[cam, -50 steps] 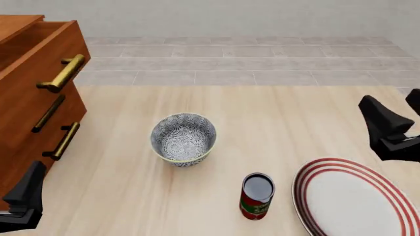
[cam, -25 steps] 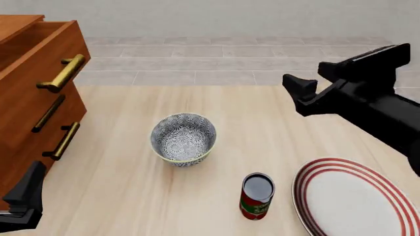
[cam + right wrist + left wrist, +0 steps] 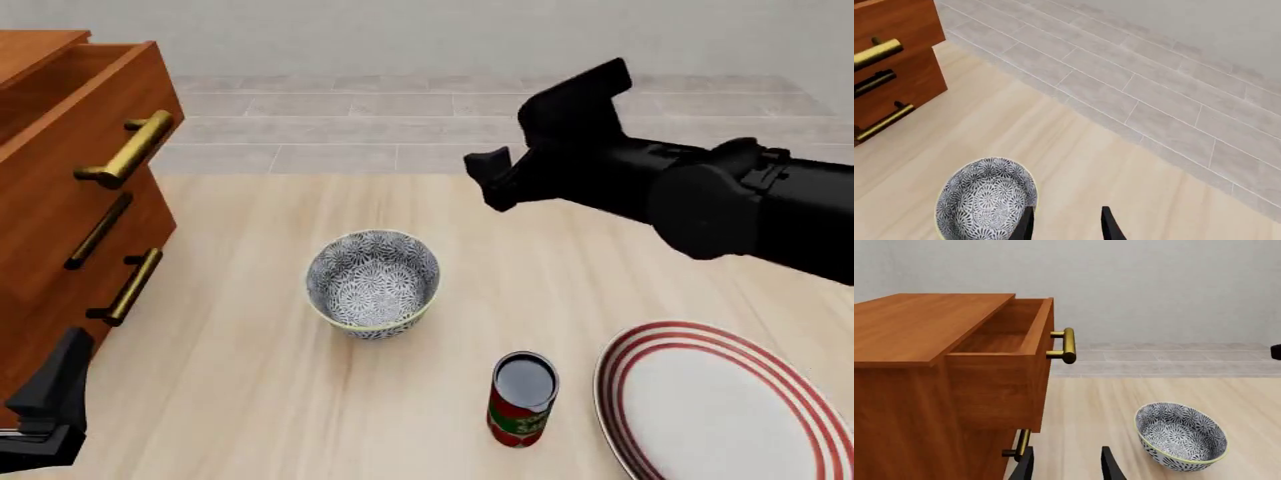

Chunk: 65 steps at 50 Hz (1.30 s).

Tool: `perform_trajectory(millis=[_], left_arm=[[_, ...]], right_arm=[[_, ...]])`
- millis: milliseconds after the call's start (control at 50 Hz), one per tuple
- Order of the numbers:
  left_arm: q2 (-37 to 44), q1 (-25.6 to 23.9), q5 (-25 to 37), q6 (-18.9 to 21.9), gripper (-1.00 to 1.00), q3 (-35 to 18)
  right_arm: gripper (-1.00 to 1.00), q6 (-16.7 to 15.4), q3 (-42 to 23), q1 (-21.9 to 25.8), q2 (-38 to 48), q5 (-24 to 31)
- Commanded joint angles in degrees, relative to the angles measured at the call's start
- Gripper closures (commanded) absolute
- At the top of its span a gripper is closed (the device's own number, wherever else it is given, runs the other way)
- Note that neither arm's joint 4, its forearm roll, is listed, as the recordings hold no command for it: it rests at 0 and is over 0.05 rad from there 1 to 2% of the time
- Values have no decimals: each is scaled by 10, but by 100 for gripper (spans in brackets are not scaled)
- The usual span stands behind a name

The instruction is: Put the bowl on the plate.

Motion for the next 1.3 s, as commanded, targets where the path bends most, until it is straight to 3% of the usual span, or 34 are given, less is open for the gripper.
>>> perform_trajectory(millis=[20, 340, 740, 920, 1300], left_arm=[[0, 0, 0, 0, -100, 0], [0, 0, 0, 0, -100, 0], [0, 0, 0, 0, -100, 0], [0, 0, 0, 0, -100, 0], [0, 0, 0, 0, -100, 0]], right_arm=[[-100, 6, -83, 37, 97, 45], [-100, 34, -164, 55, 167, 113], [-100, 30, -233, 50, 256, 164], [-100, 21, -254, 44, 287, 180], [-100, 36, -260, 48, 326, 177]])
